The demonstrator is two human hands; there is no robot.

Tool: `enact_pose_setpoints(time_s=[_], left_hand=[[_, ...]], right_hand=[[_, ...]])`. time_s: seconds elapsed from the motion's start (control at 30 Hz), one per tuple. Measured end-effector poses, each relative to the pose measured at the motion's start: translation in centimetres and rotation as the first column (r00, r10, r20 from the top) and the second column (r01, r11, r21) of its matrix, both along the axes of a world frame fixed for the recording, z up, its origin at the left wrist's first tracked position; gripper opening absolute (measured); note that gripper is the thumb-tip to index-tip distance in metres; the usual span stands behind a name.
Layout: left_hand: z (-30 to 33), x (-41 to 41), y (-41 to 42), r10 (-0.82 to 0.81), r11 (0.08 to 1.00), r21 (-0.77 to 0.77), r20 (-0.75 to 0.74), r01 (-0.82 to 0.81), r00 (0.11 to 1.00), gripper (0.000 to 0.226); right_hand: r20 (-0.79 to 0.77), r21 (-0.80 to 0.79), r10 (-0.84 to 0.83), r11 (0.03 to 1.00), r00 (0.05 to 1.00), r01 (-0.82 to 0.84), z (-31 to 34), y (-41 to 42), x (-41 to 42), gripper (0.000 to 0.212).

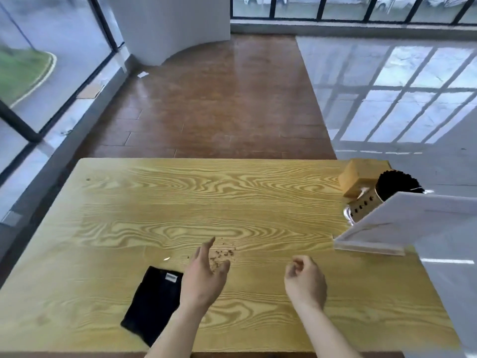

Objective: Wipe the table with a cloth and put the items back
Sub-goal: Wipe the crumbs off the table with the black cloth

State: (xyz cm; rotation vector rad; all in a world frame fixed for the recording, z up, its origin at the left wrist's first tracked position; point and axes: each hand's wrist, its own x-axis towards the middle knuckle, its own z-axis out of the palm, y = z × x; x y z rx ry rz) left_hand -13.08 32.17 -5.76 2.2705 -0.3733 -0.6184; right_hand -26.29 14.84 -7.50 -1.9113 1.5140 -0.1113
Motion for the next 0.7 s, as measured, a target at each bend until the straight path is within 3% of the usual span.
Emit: enact_pose_setpoints(time_s=[0.17,0.37,0.57,0.7], left_hand=[[-3.2,5.0,9.3,-0.010,0.997,0.076,0.051,0.006,0.999,0.069],[-7.1,9.5,17.4,-0.045,0.993,0.113,0.207,0.022,0.977,0.070],[-10.4,12.5,20.9,-0.096,0.988,0.146,0.302,0.053,0.949,0.074],[-12.0,14.0,20.6,-0.202,0.969,0.209,0.378,0.130,0.903,0.074]], right_hand=[[-0.058,-0.133,0.233,0.962,0.971,-0.239,-2.4,11.4,6.5,0.014],[-0.060,-0.346,0.534,0.781,0.843,-0.520,-5.7,23.2,11.9,0.028],[-0.231,-0.279,0.609,0.705,0.758,-0.652,-9.4,29.7,13.4,0.086],[-0.288,-0.289,0.612,0.678,0.737,-0.676,-11.0,30.5,13.6,0.106]])
